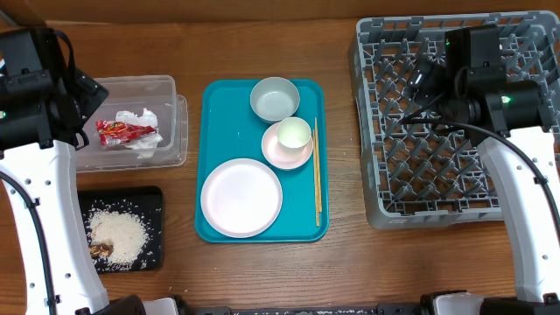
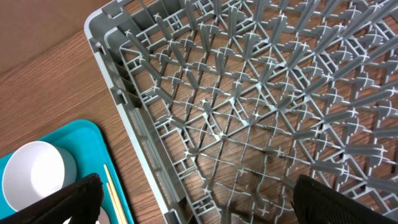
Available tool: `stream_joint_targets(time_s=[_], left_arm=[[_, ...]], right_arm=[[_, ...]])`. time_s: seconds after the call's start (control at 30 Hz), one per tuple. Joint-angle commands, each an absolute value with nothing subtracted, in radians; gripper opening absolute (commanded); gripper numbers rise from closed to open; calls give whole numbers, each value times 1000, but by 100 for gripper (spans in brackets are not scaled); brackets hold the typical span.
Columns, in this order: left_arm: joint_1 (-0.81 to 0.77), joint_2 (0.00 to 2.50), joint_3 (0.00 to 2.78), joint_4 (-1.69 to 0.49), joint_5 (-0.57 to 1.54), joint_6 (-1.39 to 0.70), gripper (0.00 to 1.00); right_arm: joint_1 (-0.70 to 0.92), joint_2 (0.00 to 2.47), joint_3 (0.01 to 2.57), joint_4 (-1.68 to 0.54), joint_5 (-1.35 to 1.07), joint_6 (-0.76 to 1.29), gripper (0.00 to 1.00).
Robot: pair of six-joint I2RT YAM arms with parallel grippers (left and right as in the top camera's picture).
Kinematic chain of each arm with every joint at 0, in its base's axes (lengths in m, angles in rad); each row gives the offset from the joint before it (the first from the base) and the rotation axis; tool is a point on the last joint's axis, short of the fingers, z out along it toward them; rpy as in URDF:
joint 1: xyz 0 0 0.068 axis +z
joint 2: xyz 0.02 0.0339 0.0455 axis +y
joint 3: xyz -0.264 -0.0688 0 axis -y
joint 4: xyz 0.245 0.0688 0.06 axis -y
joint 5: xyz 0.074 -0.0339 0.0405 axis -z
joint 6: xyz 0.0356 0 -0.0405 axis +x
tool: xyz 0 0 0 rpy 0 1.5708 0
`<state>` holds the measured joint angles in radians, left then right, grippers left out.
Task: Sort waste into correct bins and load items into the dishwasher
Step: 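Move the right gripper to the white plate's rim on the teal tray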
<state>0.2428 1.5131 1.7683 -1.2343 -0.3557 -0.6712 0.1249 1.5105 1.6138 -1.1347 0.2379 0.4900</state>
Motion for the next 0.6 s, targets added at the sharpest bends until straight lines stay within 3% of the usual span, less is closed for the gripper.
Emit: stream_joint_targets(time_s=[0.0, 0.3, 0.57], left_arm=[[242, 1516, 1776, -1229, -333, -662, 100], [242, 1516, 1776, -1230, -296, -662, 100], [242, 1516, 1776, -1230, -253, -662, 100]], right_arm=[[125, 1507, 1629, -1112, 160, 491, 100], [134, 1512, 1629, -1091, -532, 490, 100], [325, 1515, 1579, -1153, -431, 442, 100]])
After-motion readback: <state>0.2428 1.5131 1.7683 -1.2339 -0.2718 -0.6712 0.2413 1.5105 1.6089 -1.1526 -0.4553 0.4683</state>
